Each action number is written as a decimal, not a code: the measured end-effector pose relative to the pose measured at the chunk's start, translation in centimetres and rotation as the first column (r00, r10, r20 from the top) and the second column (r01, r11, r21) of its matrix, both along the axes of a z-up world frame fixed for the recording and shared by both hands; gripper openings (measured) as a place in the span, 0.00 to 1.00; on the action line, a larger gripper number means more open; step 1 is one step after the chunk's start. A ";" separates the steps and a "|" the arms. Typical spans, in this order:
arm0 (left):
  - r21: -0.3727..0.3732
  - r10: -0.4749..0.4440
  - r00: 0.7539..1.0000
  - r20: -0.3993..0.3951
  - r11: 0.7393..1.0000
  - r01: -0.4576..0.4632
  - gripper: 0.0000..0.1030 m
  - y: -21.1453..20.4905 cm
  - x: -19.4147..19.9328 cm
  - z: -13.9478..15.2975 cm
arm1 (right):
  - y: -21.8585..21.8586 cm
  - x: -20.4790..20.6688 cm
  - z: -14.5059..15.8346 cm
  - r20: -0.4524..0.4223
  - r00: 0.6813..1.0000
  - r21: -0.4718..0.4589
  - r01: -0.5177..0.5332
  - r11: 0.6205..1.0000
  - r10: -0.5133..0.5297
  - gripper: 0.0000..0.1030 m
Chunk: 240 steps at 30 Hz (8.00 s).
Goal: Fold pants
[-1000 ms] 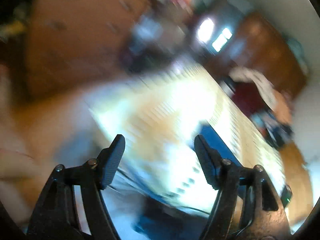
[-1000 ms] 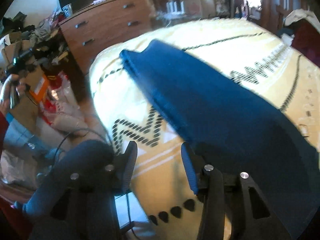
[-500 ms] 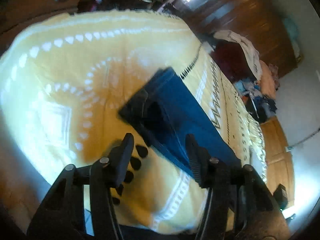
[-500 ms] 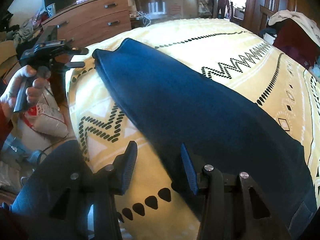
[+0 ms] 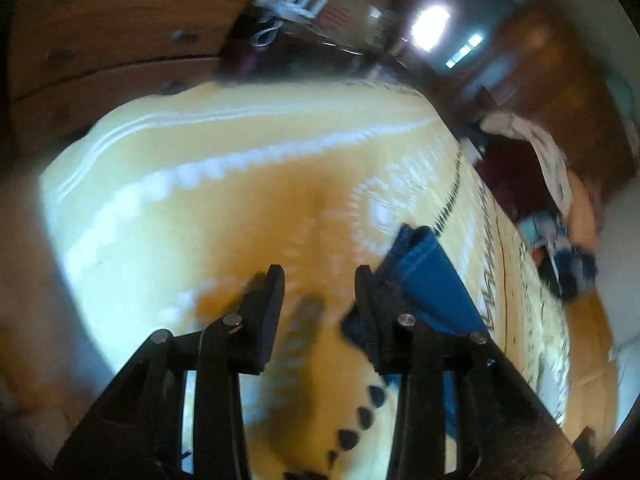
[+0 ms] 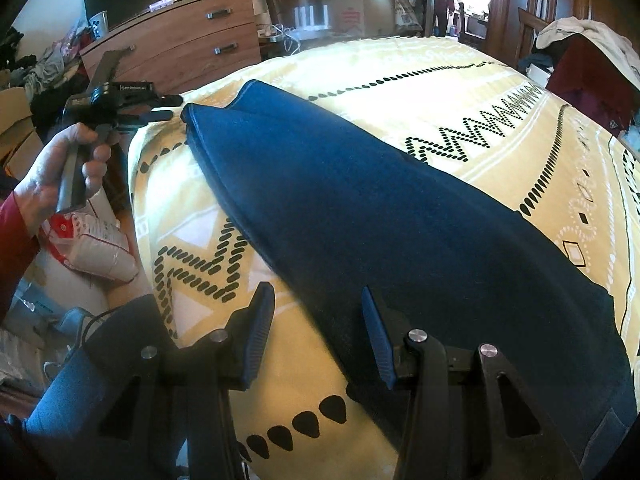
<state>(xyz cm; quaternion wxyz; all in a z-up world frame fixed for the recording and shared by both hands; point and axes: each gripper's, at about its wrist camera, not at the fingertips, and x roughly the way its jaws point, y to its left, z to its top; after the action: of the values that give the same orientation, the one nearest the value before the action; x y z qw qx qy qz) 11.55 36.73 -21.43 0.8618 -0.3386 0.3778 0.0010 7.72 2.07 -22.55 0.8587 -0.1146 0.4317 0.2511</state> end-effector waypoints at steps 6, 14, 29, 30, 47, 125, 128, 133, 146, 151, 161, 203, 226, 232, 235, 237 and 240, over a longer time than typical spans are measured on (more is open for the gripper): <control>-0.114 -0.263 0.961 0.083 0.956 0.271 0.34 -4.0 -1.6 1.0 | -0.3 0.0 0.1 0.007 1.000 -0.006 0.003 1.000 -0.003 0.48; -0.121 -0.261 0.965 0.025 0.957 0.262 0.34 -6.3 0.6 0.7 | -0.1 -0.2 -0.1 0.001 1.000 -0.001 0.007 1.000 -0.007 0.48; -0.044 -0.263 0.921 0.286 0.957 0.287 0.03 -6.8 -0.1 3.9 | -0.5 0.3 -0.3 -0.015 1.000 0.005 0.013 1.000 -0.013 0.48; -0.038 -0.259 0.927 0.269 0.959 0.279 0.03 -6.3 -0.2 3.0 | -0.6 0.4 -0.4 -0.020 1.000 0.006 0.016 1.000 -0.016 0.48; -0.177 -0.247 0.966 0.074 0.950 0.257 0.40 -4.4 -2.0 -1.5 | -3.0 -0.4 -0.2 -0.011 1.000 -0.066 0.009 0.998 -0.010 0.50; 0.168 -0.173 0.984 -0.047 0.969 0.179 0.65 -14.2 -3.1 0.8 | -10.5 -7.2 5.0 0.163 0.835 -0.114 0.545 0.831 -0.525 0.90; 0.042 -0.108 0.993 -0.040 0.993 0.110 0.64 -10.1 -2.8 -0.8 | -10.2 -6.4 3.6 0.135 0.855 -0.143 0.518 0.844 -0.502 0.90; -0.011 -0.150 0.988 -0.025 0.989 0.149 0.64 -9.6 -1.3 -0.8 | -8.7 -4.9 3.0 0.127 0.874 -0.151 0.485 0.862 -0.469 0.90; -0.094 -0.154 0.987 -0.049 0.984 0.149 0.59 -9.0 2.2 -2.0 | -6.2 -3.1 2.7 0.134 0.898 -0.185 0.437 0.880 -0.418 0.90; -0.104 -0.153 0.988 -0.031 0.983 0.149 0.59 -8.6 2.5 -2.0 | -5.8 -2.9 2.4 0.130 0.896 -0.187 0.442 0.878 -0.424 0.90; -0.002 -0.162 0.987 0.003 0.987 0.162 0.10 -9.9 3.6 -1.7 | -5.3 -2.2 2.1 0.133 0.896 -0.153 0.440 0.885 -0.423 0.88; 0.535 -0.862 0.506 -0.026 0.415 0.735 0.51 -46.7 -10.1 3.1 | -34.1 -8.2 0.0 -0.212 0.802 0.412 0.591 0.693 -0.558 0.79; 0.557 -0.702 0.712 0.001 0.592 0.583 0.51 -37.2 -5.7 3.5 | -27.5 -4.1 -3.7 -0.350 0.801 0.392 0.597 0.700 -0.486 0.17; 0.567 -0.761 0.649 -0.018 0.527 0.633 0.50 -38.3 -7.1 2.8 | -26.5 -4.7 -2.6 -0.245 0.811 0.275 0.584 0.764 -0.532 0.31; 0.551 -0.764 0.643 -0.062 0.511 0.660 0.50 -38.3 -6.8 1.1 | -26.3 -5.4 1.3 -0.118 0.819 0.235 0.572 0.785 -0.562 0.35; 0.523 -0.754 0.651 -0.089 0.521 0.674 0.50 -38.0 -6.3 -0.1 | -26.3 -4.2 2.7 -0.100 0.839 0.261 0.540 0.800 -0.534 0.35; 0.510 -0.753 0.653 -0.085 0.530 0.677 0.50 -37.9 -6.3 0.0 | -25.6 -0.3 3.4 -0.101 0.870 0.296 0.490 0.820 -0.483 0.35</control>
<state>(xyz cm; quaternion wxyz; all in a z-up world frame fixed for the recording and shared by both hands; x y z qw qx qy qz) 5.22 -1.20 -21.39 0.8665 0.0822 0.4053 -0.2797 7.42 -23.54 -19.15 0.8966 0.1392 0.4106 0.0901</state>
